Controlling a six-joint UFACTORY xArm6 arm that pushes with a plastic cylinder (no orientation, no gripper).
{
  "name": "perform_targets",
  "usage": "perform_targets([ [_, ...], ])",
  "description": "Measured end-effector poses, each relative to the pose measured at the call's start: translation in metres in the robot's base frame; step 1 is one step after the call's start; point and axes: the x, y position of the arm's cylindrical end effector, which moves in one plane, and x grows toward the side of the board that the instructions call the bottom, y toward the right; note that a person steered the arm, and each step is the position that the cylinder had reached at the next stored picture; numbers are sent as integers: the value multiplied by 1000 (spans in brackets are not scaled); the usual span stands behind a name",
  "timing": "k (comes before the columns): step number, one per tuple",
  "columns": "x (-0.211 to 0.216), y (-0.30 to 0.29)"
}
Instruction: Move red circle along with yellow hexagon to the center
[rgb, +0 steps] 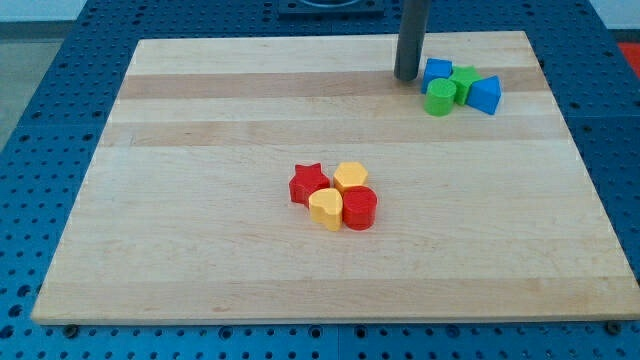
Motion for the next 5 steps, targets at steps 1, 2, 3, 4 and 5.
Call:
perform_targets([
  [1, 0, 0],
  [2, 0, -8],
  [3, 0, -33],
  [4, 4, -76],
  [5, 30, -89],
])
